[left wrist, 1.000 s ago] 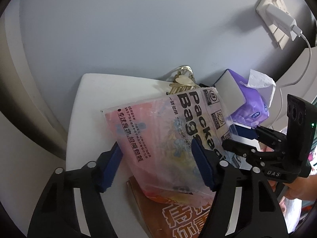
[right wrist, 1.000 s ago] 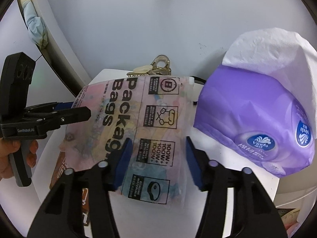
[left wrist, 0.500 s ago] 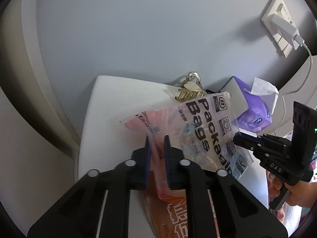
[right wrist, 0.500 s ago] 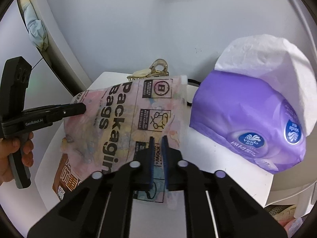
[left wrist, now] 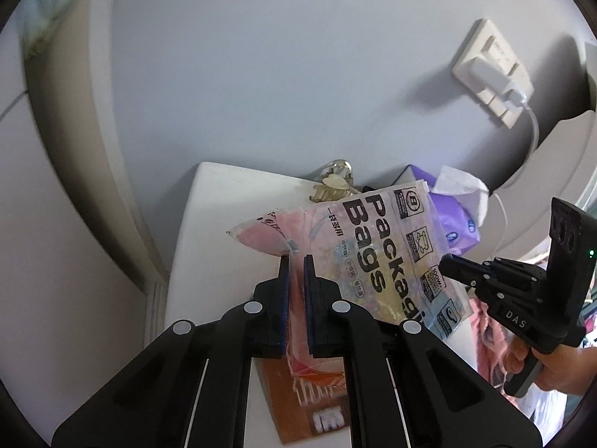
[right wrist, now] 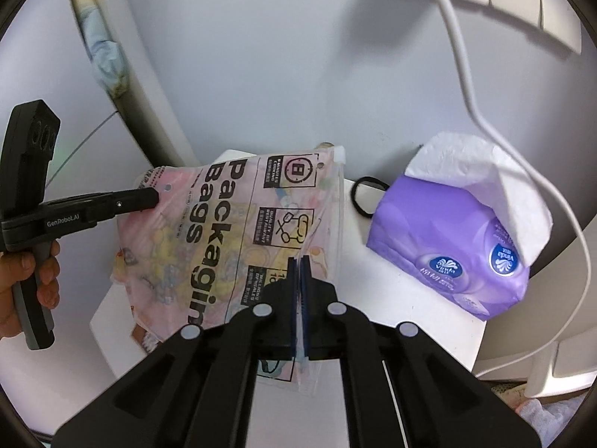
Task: Collect trash
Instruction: 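Lift the pouch with the left gripper and carry it over the bin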
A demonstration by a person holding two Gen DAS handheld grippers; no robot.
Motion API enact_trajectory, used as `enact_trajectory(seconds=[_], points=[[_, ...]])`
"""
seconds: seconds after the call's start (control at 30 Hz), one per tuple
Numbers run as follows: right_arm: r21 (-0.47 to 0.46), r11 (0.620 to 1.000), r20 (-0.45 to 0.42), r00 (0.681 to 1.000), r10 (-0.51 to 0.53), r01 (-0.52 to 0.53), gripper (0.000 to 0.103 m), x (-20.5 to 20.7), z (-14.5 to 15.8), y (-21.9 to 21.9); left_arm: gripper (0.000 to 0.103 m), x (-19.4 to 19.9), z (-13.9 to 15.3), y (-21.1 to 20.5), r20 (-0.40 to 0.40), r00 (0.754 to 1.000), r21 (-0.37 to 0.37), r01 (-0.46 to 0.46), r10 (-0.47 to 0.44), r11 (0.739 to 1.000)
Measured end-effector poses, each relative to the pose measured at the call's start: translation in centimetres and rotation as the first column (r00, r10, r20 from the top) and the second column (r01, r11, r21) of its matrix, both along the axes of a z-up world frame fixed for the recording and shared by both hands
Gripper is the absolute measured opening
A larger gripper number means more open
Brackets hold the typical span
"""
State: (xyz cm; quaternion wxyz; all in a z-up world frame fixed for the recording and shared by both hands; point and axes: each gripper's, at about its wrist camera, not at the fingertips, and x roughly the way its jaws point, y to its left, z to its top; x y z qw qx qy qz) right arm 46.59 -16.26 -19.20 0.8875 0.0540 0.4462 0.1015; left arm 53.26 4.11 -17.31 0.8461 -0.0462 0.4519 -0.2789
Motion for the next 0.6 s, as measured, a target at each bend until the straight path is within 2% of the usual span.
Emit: enact_trajectory(seconds=[0.3, 0.6], points=[[0.009, 0.995, 0.021, 0.995, 0.095, -0.095, 0.005, -4.2, 2.1, 2.0, 0.006, -6.1, 2.4, 3.9, 0.018, 0.996, 0.000, -0.091, 0.091, 0.996], [0.011, 0.969, 0.023, 0.968, 0.248, -0.249, 0.005, -8.0, 2.0, 6.7, 0.006, -12.8, 2.9, 9.1, 0.026, 0.972, -0.001, -0.232, 0.232, 0.973]])
